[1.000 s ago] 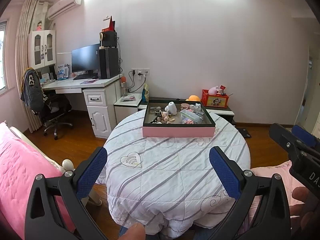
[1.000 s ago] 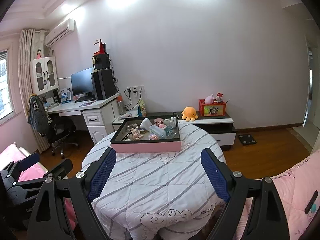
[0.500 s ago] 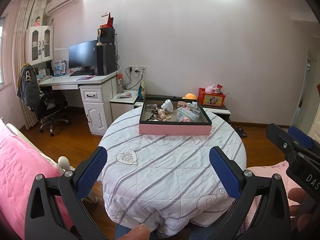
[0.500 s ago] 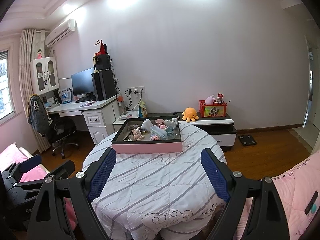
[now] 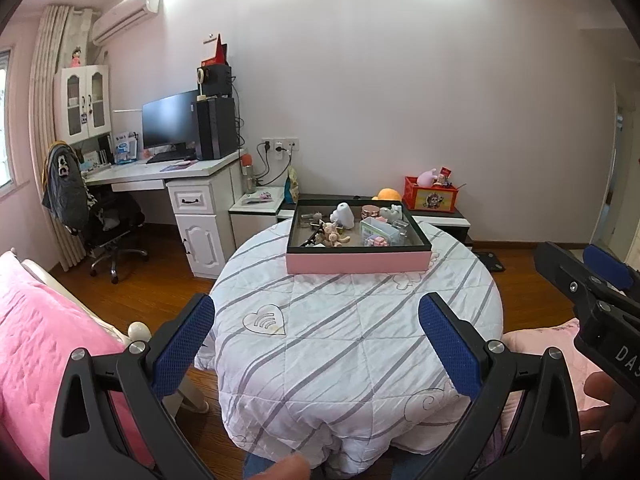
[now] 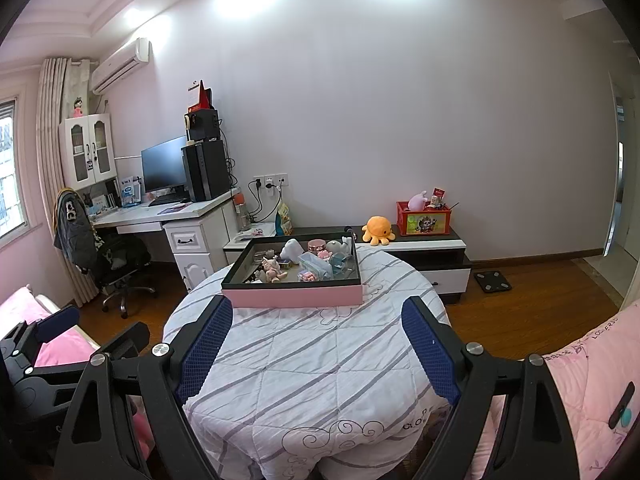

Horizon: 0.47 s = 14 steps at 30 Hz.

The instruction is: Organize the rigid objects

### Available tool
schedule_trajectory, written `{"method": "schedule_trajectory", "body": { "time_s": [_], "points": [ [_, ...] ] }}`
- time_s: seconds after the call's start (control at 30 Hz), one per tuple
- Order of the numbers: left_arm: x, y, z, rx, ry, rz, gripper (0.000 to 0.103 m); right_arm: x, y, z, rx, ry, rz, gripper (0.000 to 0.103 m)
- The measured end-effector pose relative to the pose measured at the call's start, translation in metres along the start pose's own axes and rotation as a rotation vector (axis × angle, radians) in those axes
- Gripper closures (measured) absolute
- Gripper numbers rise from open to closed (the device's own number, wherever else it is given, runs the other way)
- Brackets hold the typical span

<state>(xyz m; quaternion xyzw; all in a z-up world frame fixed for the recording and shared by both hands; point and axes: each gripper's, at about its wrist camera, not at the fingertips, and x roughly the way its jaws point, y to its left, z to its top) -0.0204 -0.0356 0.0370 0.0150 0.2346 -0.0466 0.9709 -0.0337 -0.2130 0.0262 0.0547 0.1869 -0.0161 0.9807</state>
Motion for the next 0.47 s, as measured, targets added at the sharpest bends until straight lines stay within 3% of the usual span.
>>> {"method": "schedule_trajectory", "body": {
  "time_s": [0.47],
  "points": [
    [-0.0025,0.0044,-0.0018,-0.025,-0.018,-0.004,0.0,-0.0002,0.0006,-0.0003,-0.002,0.003,0.002,0.015]
  ]
}}
